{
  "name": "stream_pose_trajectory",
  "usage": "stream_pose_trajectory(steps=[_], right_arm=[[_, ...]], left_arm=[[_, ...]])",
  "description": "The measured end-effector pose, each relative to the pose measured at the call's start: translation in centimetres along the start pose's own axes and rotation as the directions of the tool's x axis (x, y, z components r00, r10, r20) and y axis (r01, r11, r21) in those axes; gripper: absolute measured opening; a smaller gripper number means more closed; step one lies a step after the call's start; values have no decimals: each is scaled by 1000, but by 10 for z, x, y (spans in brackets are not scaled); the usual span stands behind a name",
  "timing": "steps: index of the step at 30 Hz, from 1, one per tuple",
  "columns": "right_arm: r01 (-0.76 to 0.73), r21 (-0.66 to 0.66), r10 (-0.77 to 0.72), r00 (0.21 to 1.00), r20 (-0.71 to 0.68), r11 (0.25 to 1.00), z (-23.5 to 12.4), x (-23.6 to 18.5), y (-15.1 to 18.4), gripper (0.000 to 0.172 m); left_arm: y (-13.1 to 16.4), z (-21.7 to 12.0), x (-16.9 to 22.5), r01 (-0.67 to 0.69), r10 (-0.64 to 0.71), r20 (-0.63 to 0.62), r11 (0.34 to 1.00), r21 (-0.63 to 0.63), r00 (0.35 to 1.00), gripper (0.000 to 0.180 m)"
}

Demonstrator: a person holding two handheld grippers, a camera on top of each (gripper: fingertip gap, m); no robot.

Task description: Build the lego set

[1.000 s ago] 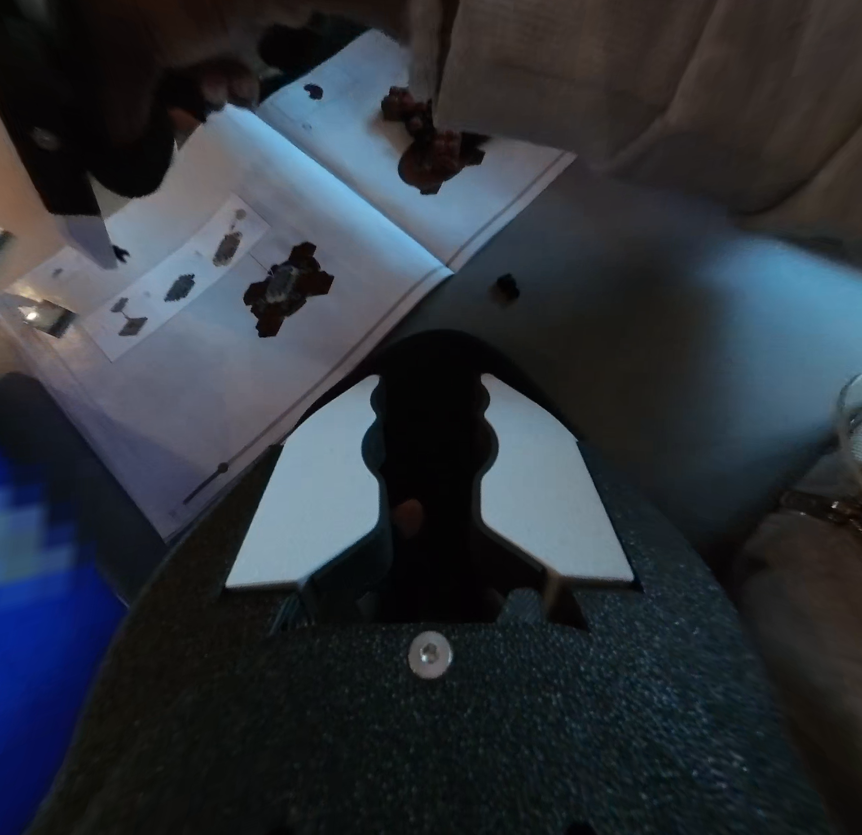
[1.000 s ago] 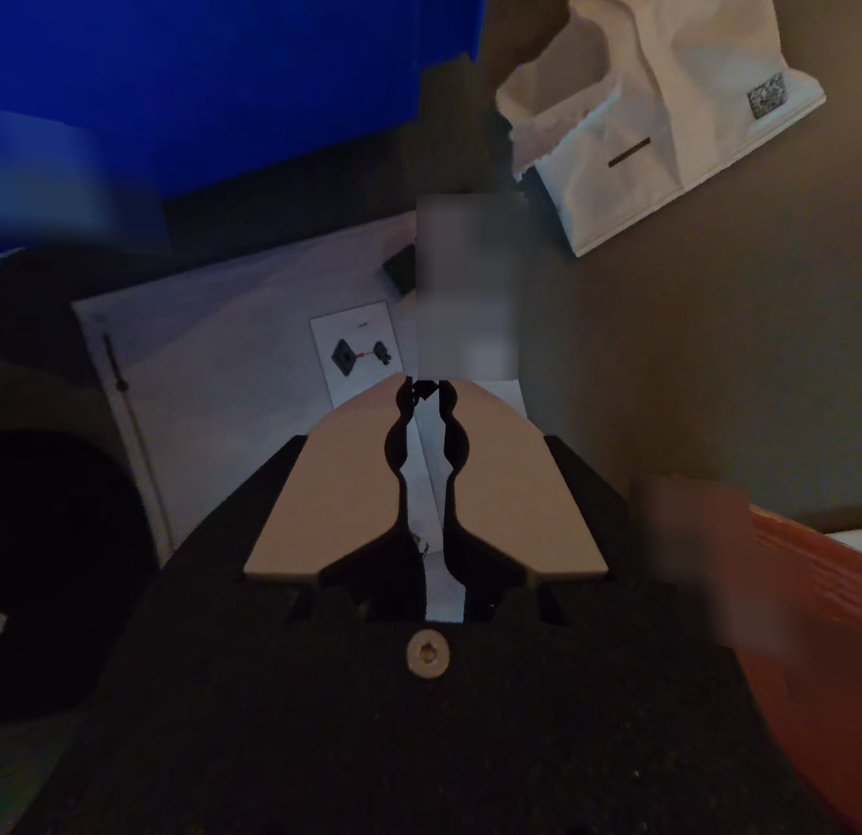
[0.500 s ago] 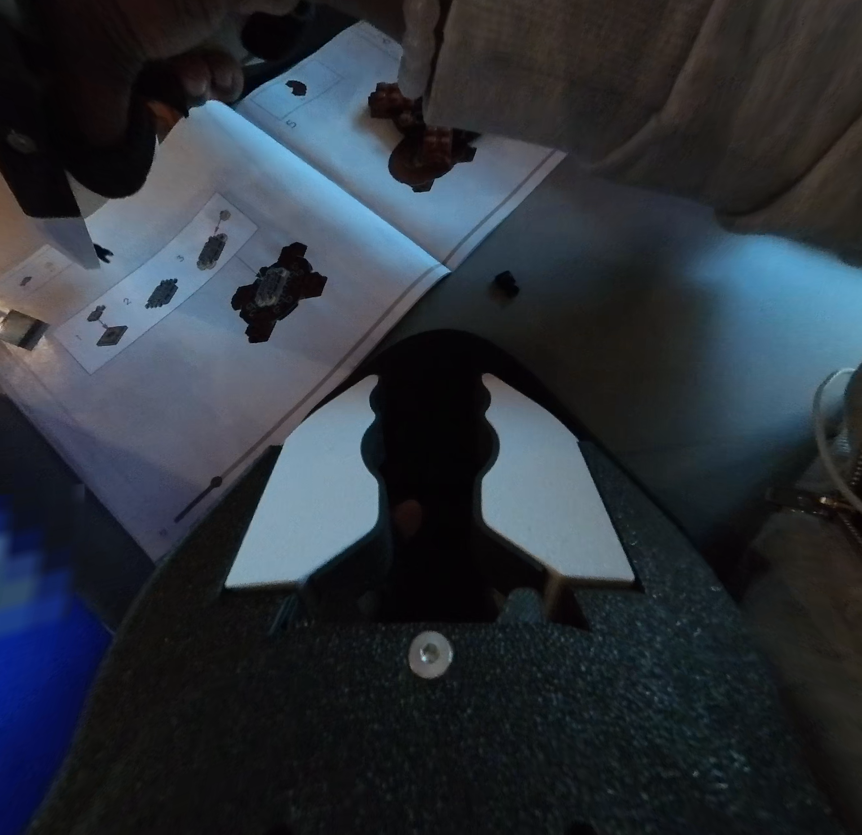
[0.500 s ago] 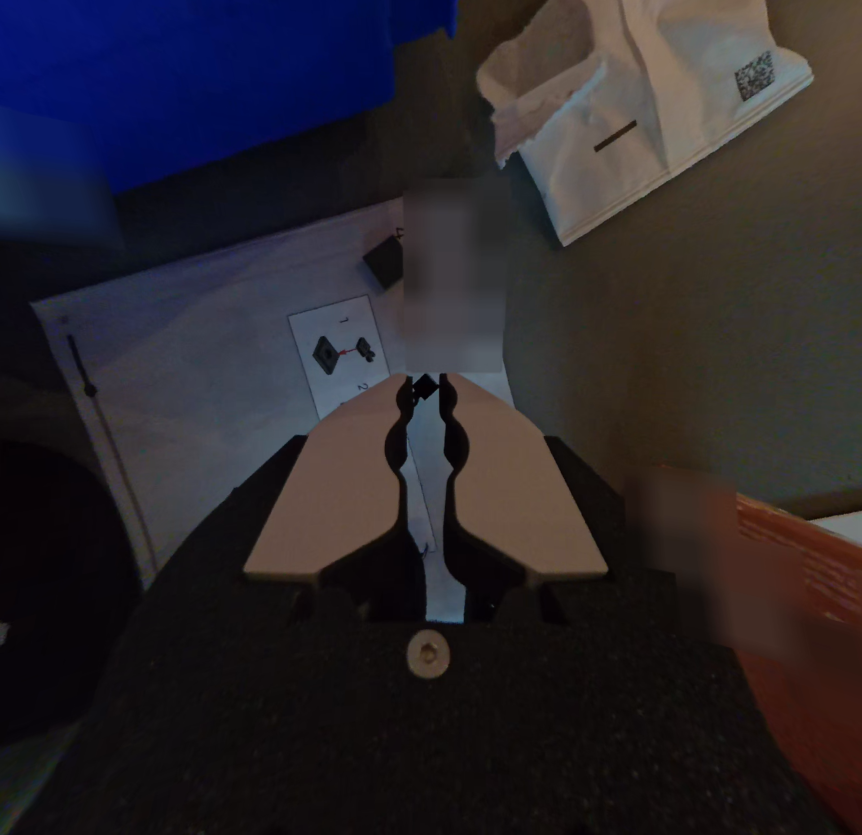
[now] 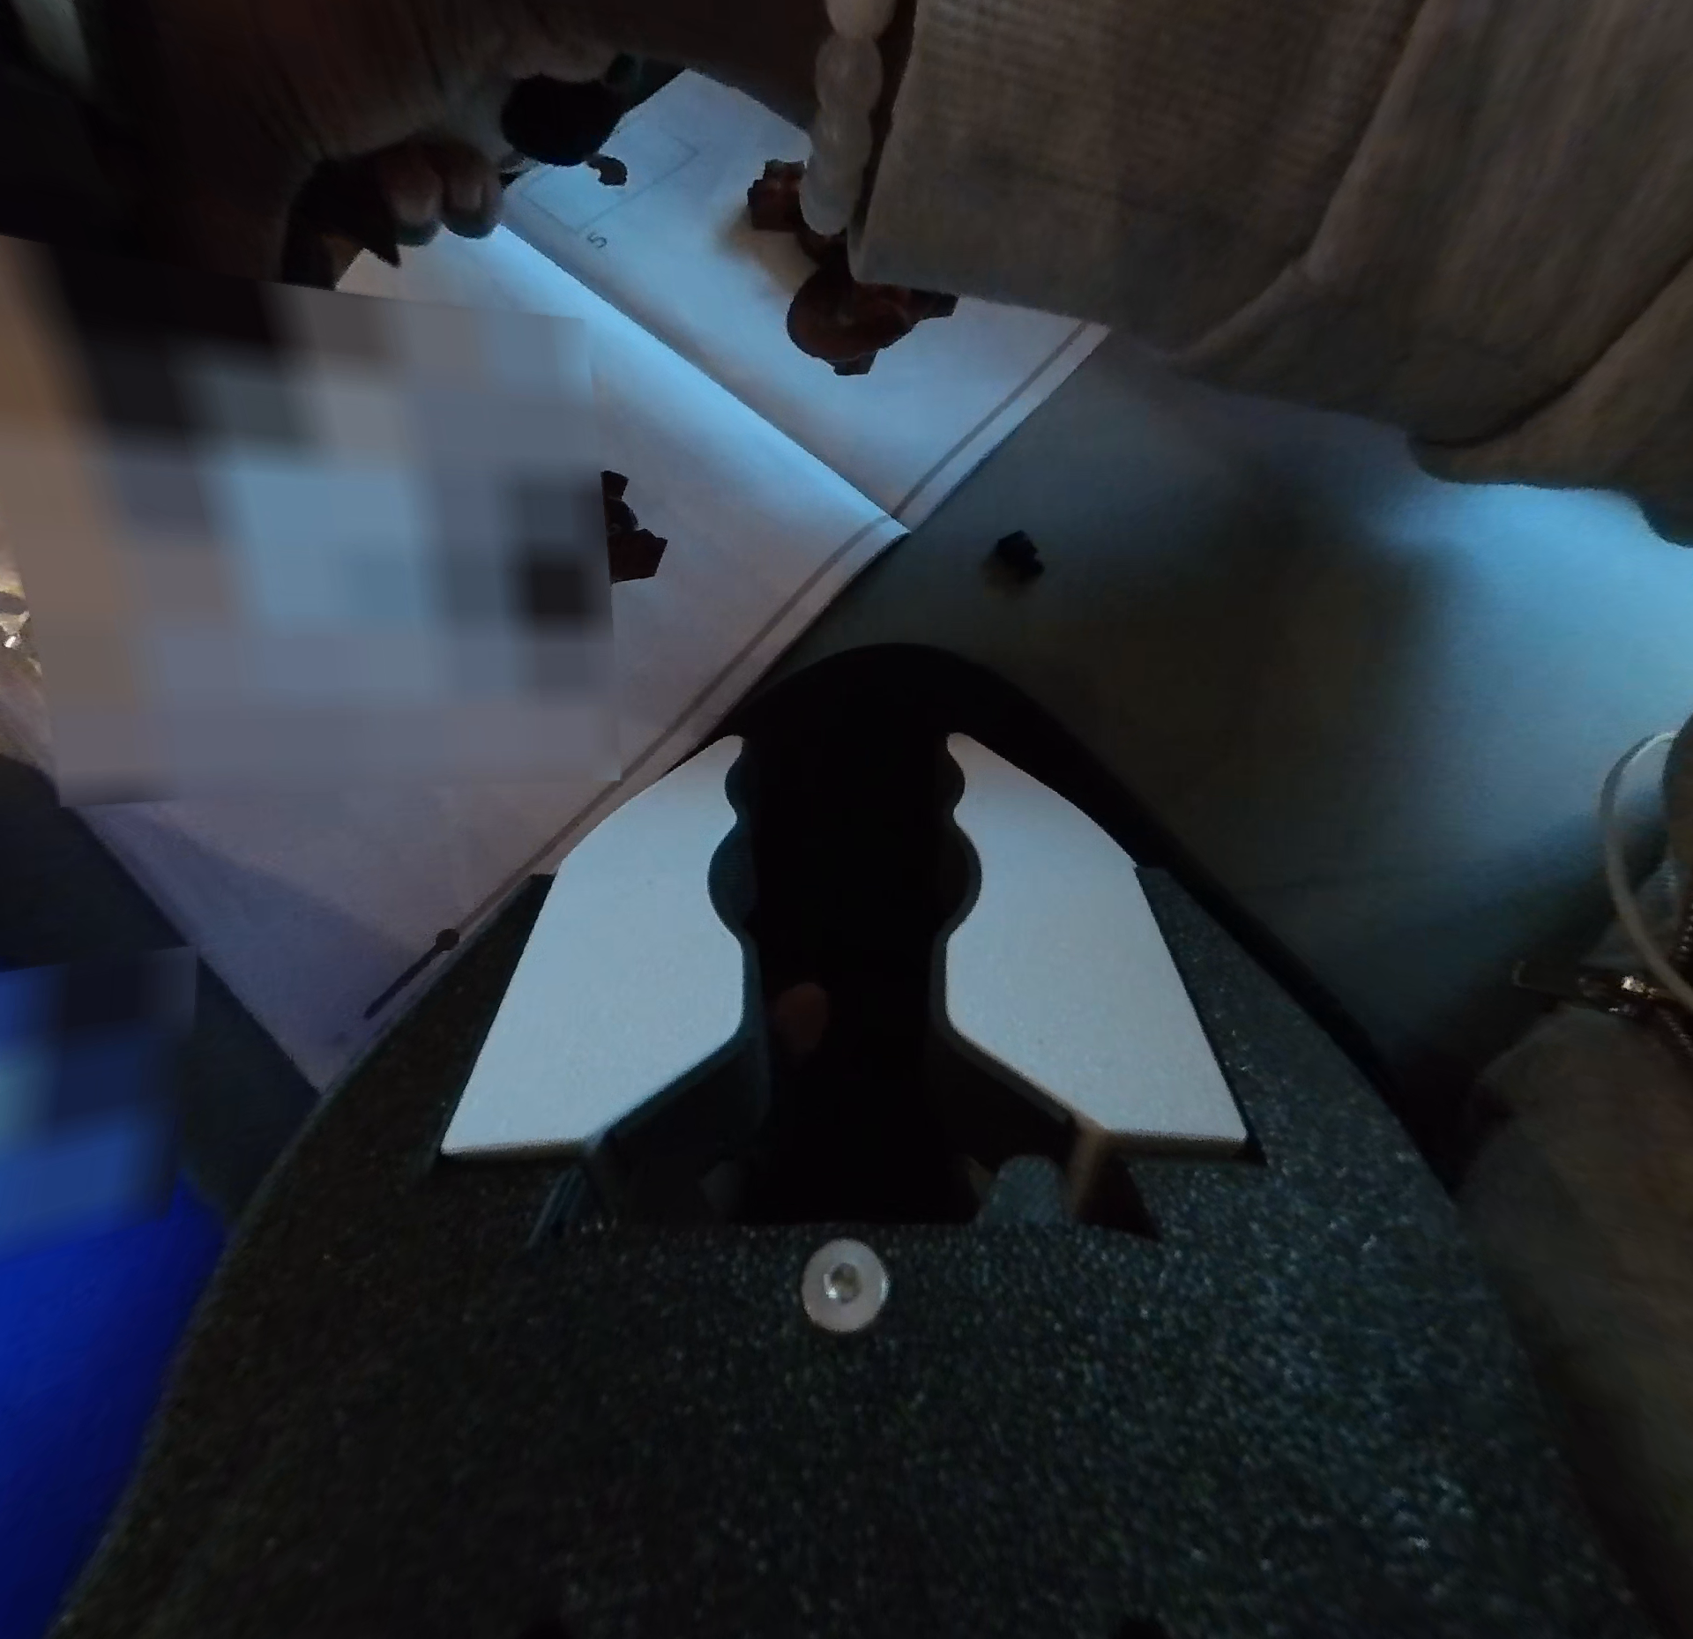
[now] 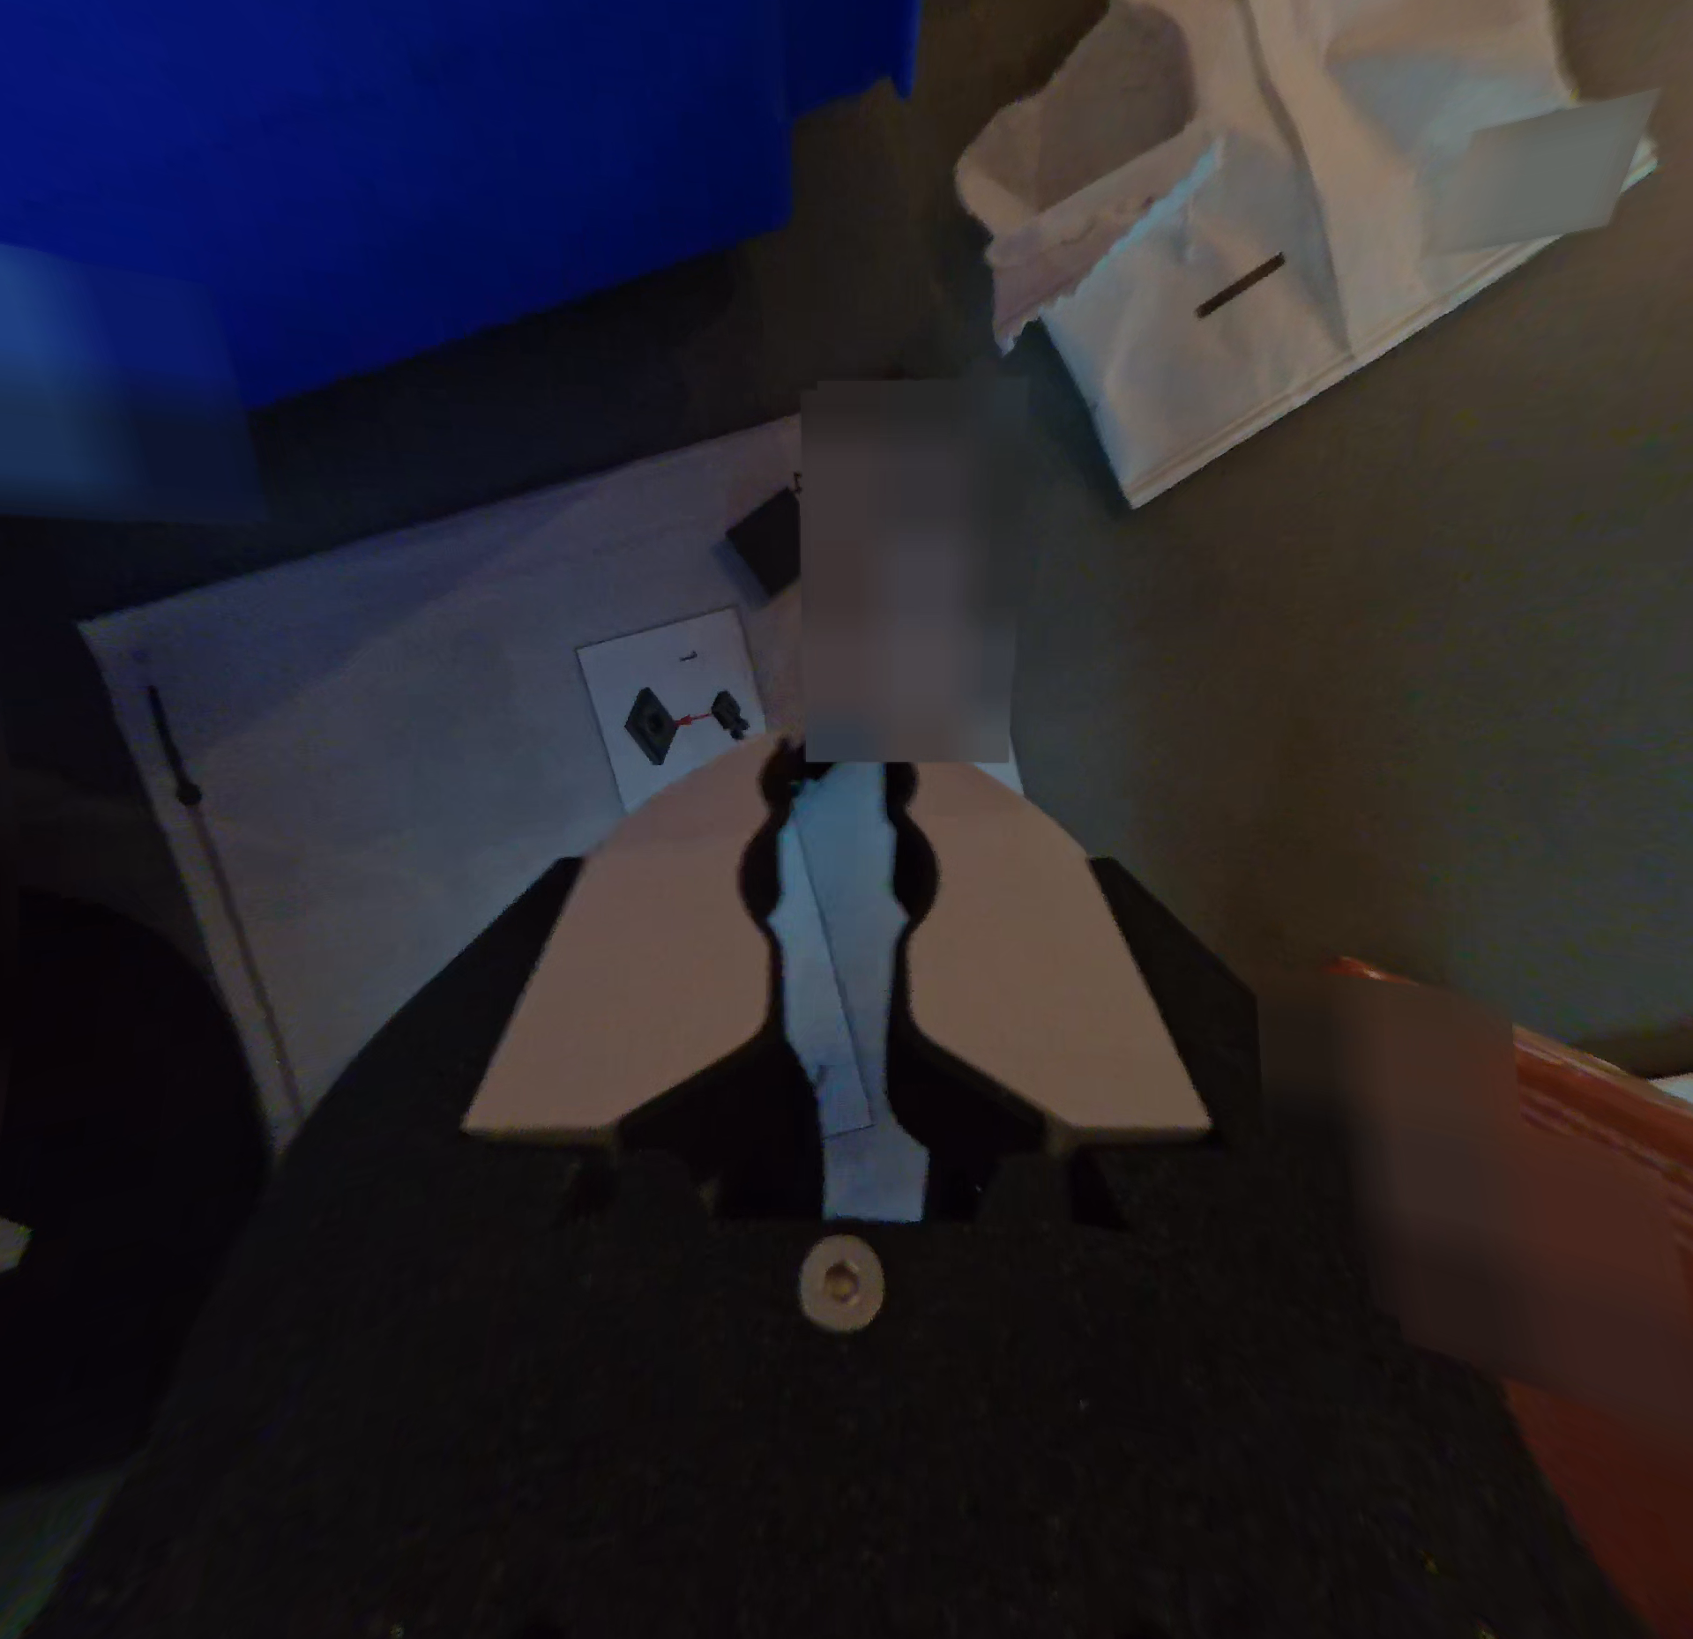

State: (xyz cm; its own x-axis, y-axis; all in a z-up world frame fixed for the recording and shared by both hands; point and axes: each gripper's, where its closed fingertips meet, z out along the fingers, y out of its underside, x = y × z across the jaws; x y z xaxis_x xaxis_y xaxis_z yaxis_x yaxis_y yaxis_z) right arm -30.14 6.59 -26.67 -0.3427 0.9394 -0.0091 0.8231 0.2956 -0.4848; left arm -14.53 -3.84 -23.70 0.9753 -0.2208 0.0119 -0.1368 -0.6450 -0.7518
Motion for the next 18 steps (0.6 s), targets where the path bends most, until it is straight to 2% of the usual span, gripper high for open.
stream_pose_trajectory(steps=[2,7,11,15,18], right_arm=[[4,-10,-4,1000,2,1000,0,-1,2,26],[29,55,-28,999,-20,998,-15,-4,-2,28],[46,90,-41,998,-54,995,-42,-11,9,28],[41,78,-41,999,-5,996,-74,-48,51,24],[33,35,-34,998,49,999,-89,-80,97,25]], left_arm=[[1,0,0,0,0,0,1000,-3,1000,37],[1,0,-1,9,-9,-2,1000,4,1000,36],[1,1,0,4,-4,-5,1000,6,1000,36],[2,1,0,3,-3,-9,1000,7,1000,37],[3,1,0,0,0,-12,1000,6,1000,37]])
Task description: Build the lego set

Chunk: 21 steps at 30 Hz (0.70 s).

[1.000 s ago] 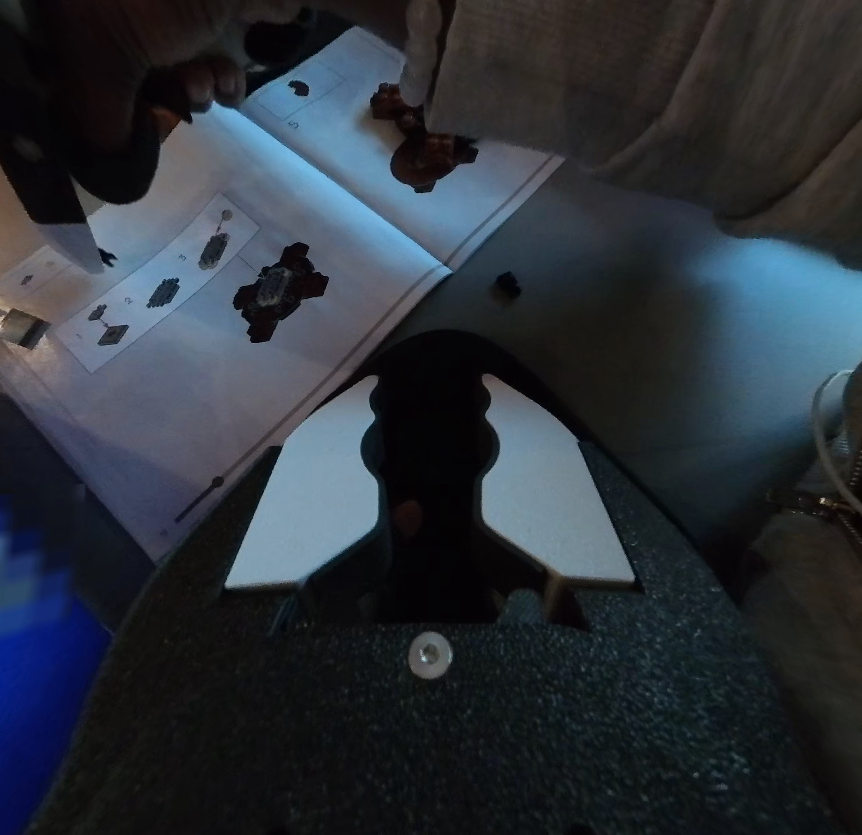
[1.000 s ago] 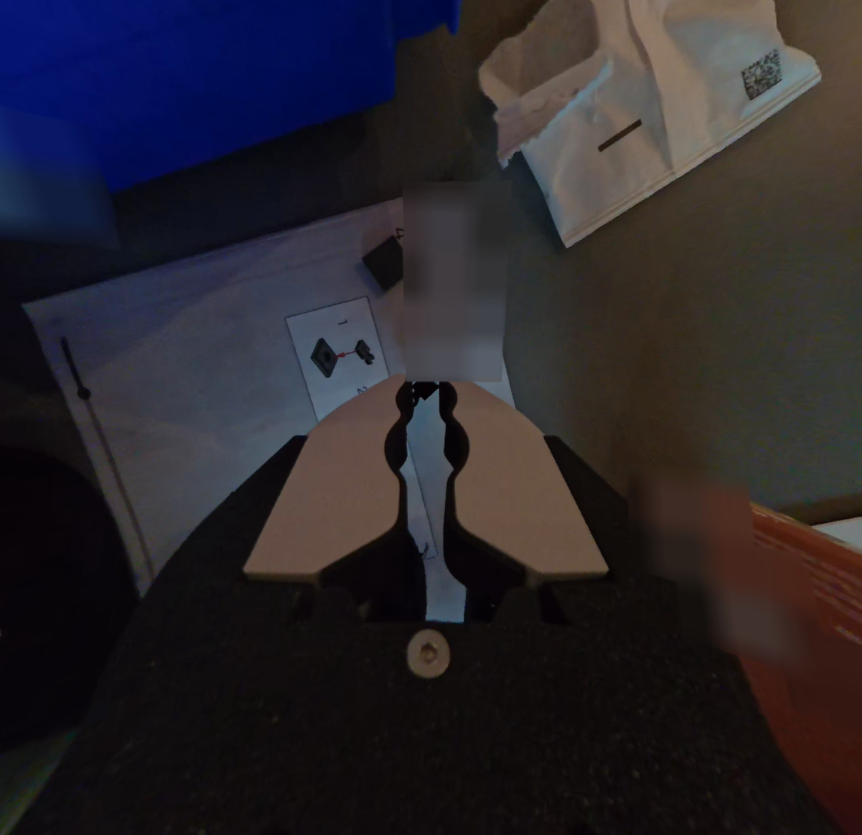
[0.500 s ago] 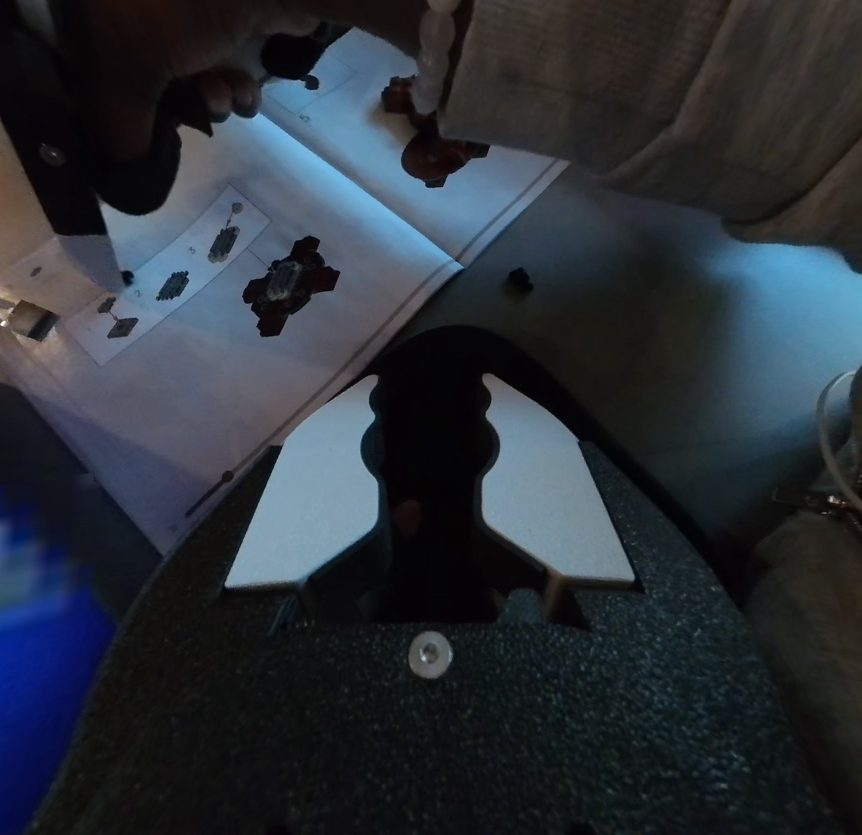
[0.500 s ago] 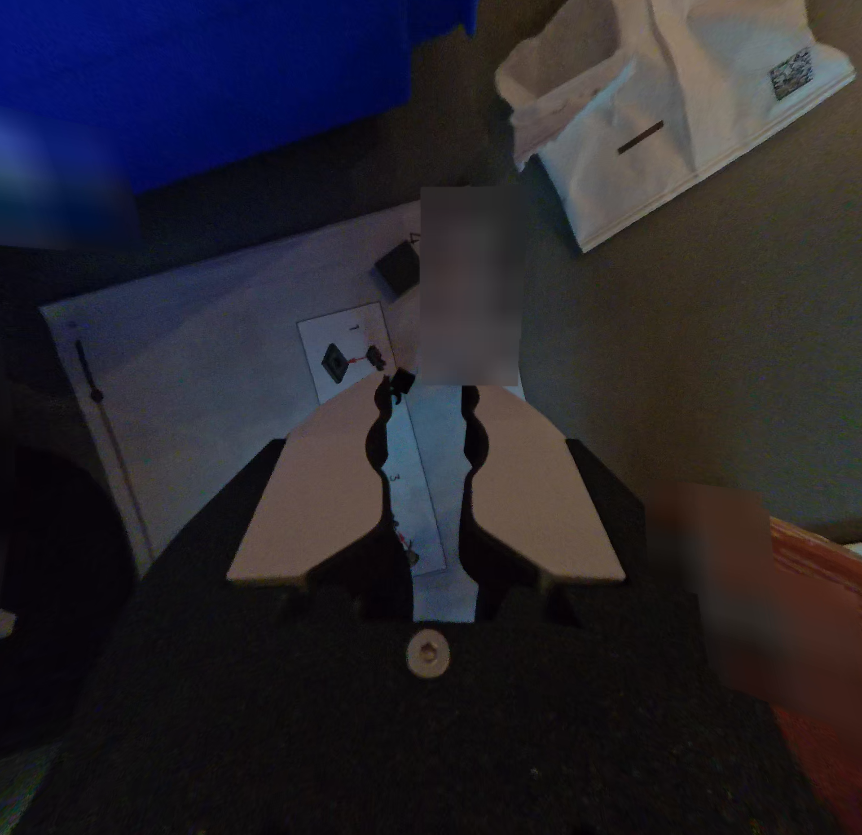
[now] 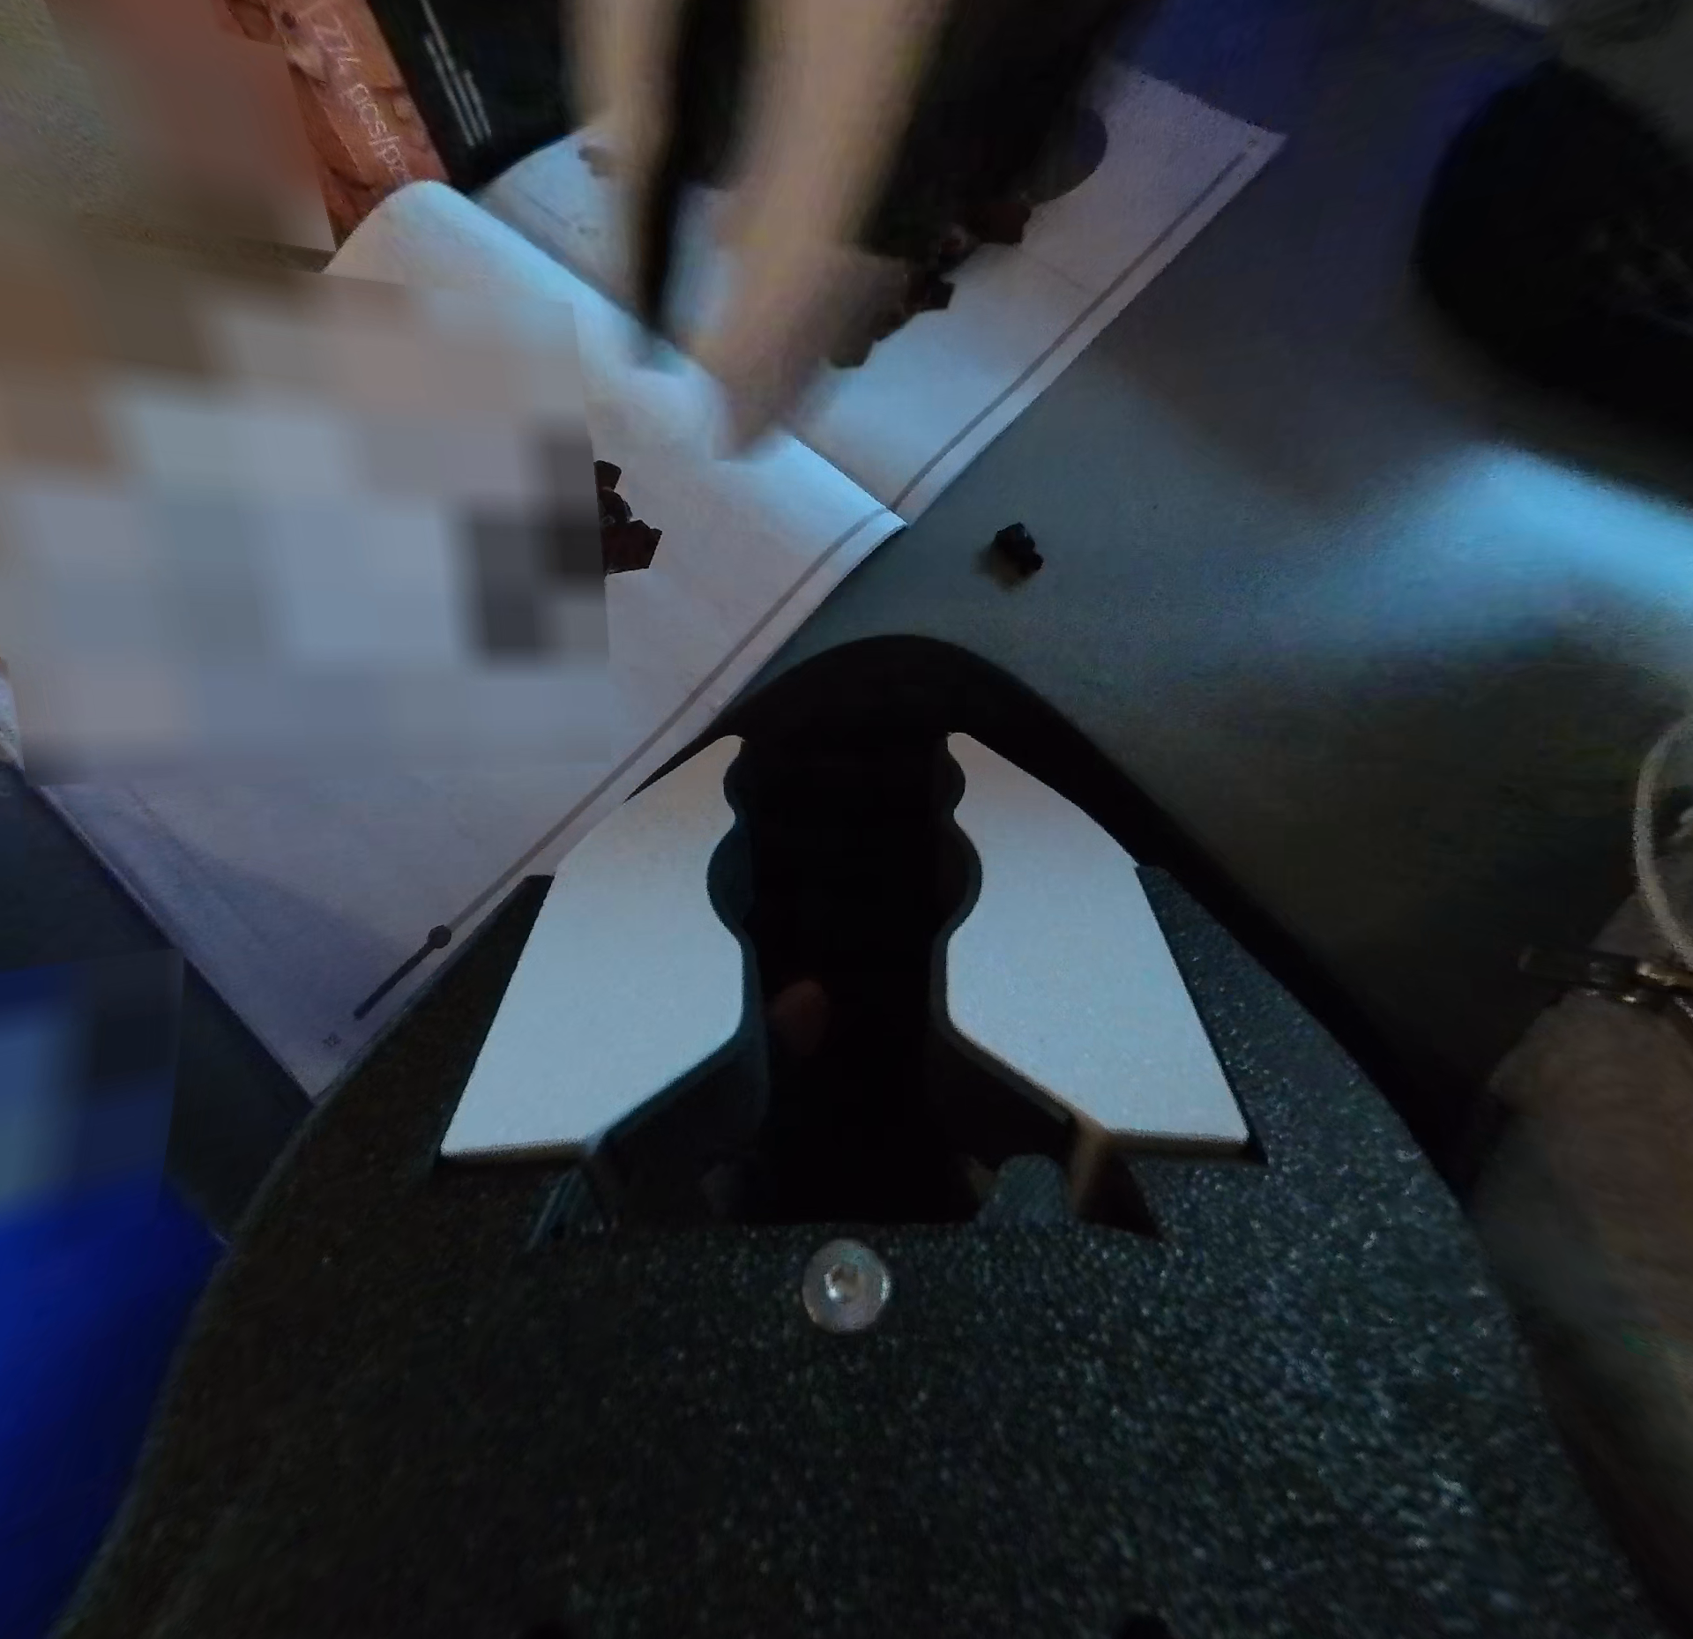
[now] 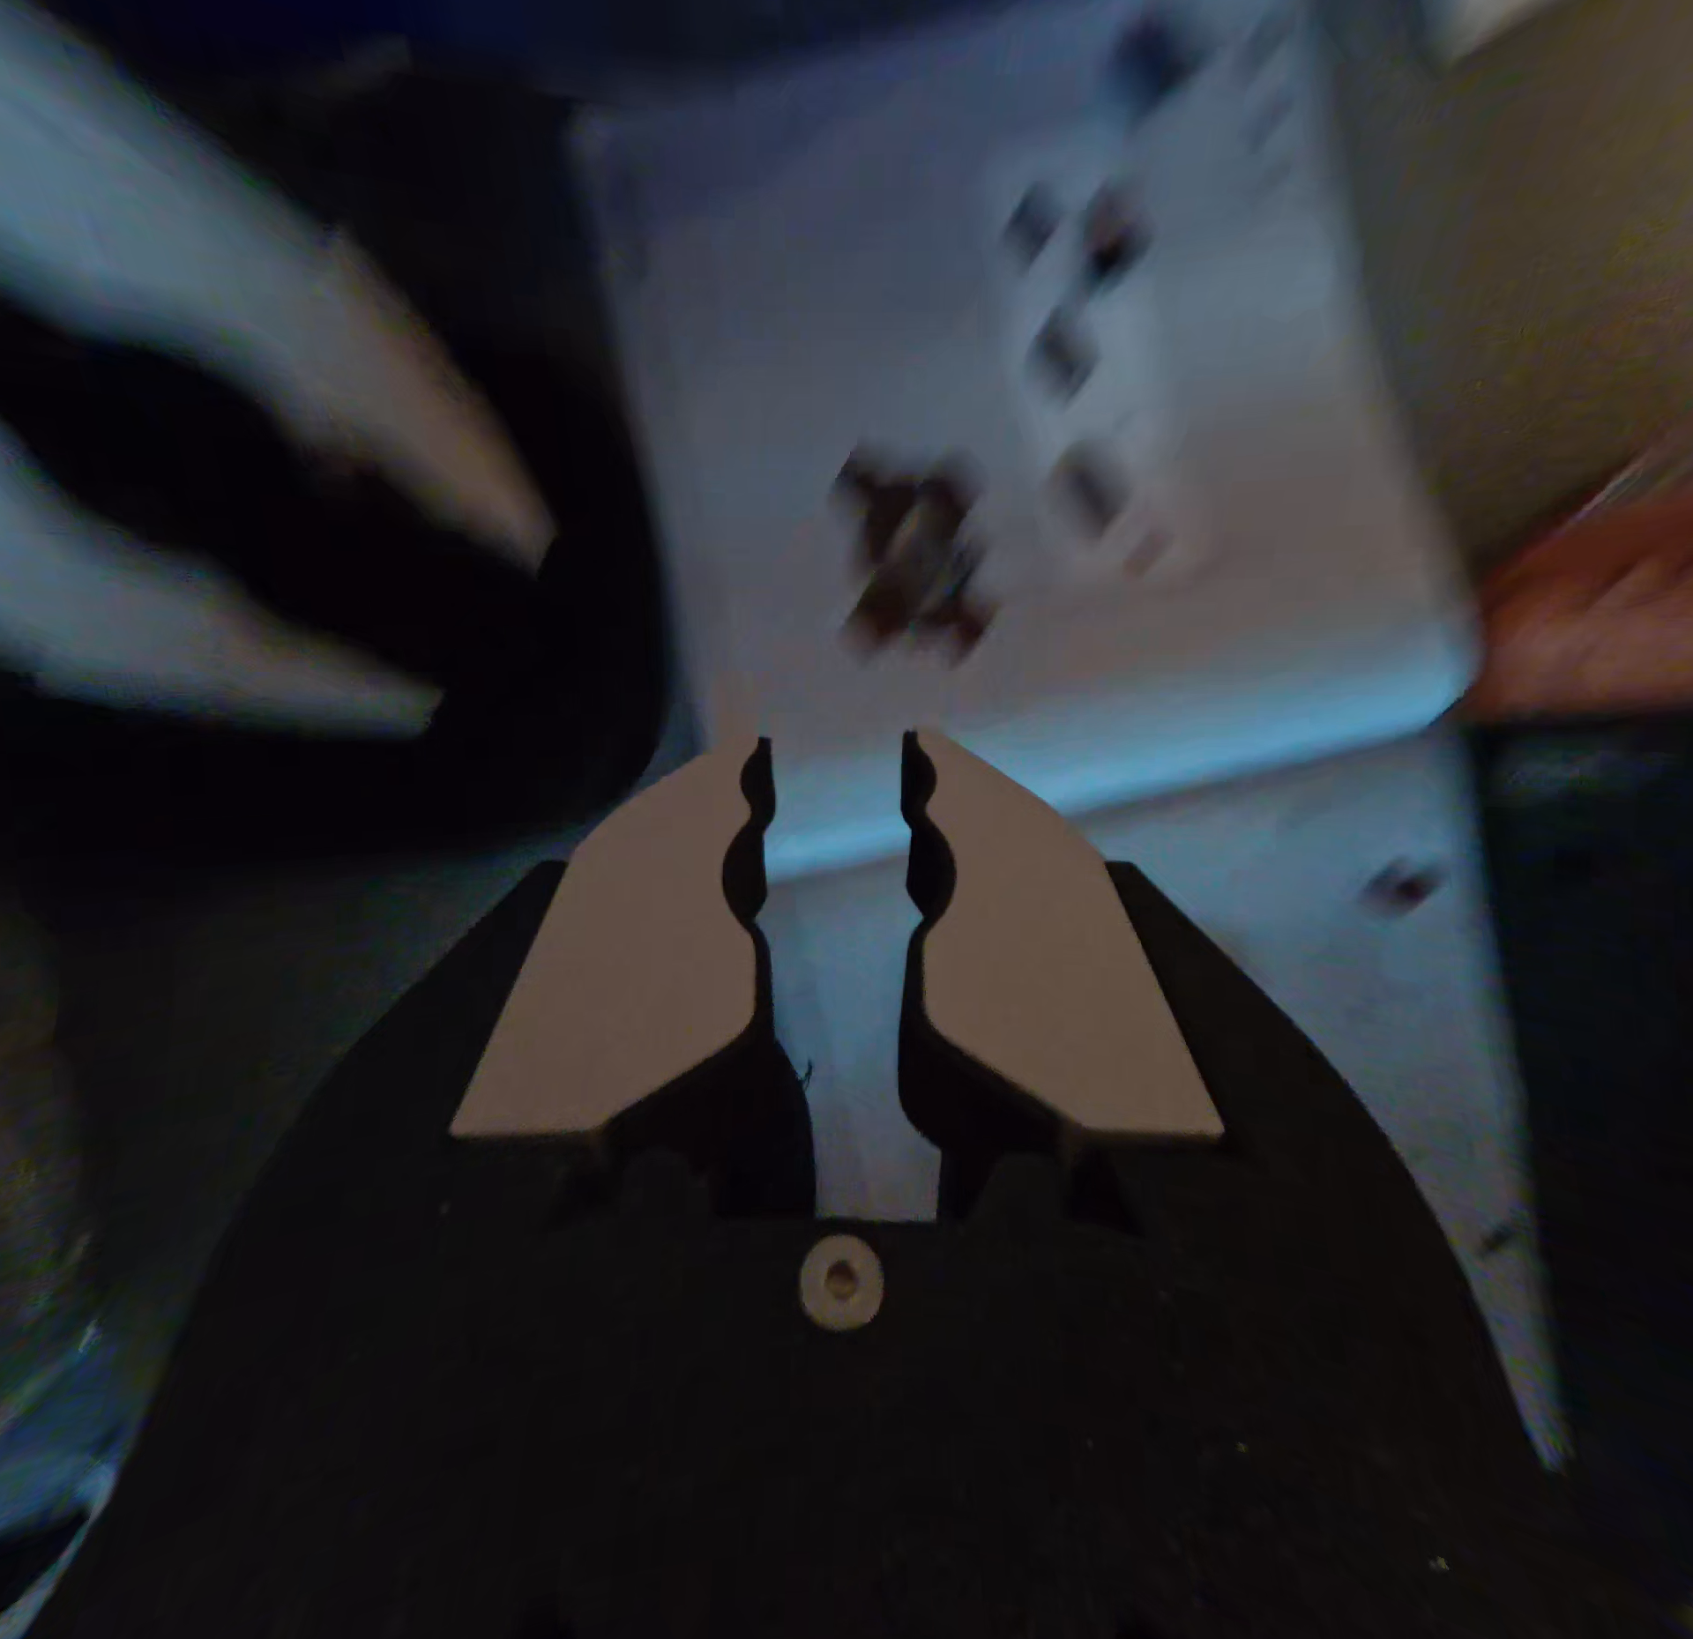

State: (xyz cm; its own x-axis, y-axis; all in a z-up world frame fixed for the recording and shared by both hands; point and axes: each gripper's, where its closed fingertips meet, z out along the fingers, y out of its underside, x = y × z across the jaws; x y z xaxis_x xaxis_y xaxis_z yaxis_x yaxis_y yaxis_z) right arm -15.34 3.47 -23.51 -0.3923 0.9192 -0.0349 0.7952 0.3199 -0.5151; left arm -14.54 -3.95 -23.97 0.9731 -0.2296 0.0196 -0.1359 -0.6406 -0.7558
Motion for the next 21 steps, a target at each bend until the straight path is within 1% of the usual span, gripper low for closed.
stream_pose_trajectory(steps=[2,4,6,9,11,12,13,15,17,19,21], right_arm=[[-1,-43,2,1000,22,999,-4,-18,28,25],[3,-83,-1,1000,27,997,-6,-31,48,25],[16,-85,-13,999,33,996,-6,-39,54,25],[19,-82,-16,999,32,996,-3,-43,54,23],[25,-115,-21,999,33,993,2,-44,59,21],[25,-132,-23,999,22,991,5,-42,62,17],[24,-121,-23,1000,4,992,5,-39,61,11],[18,-127,-13,999,44,992,5,-42,61,11],[36,-127,-31,999,42,991,4,-38,55,11],[66,-68,-64,997,31,996,-1,-29,28,11],[101,-4,-101,994,-29,995,-4,-7,-10,11]], left_arm=[[0,0,0,-5,5,-1,1000,-1,1000,37],[0,0,0,-11,11,1,1000,-3,1000,37],[1,0,0,-12,12,4,1000,-5,1000,37],[1,0,0,-15,15,10,1000,-10,1000,37],[2,-1,1,-16,16,14,1000,-13,1000,37],[3,-1,1,-15,16,17,1000,-14,1000,38],[3,-1,1,-16,16,18,1000,-14,1000,38],[3,-2,1,-17,18,21,1000,-13,1000,38],[4,-2,1,-16,16,21,1000,-11,1000,38],[4,-2,1,-15,16,19,1000,-10,1000,38],[3,-2,1,-12,12,16,1000,-6,1000,38]])
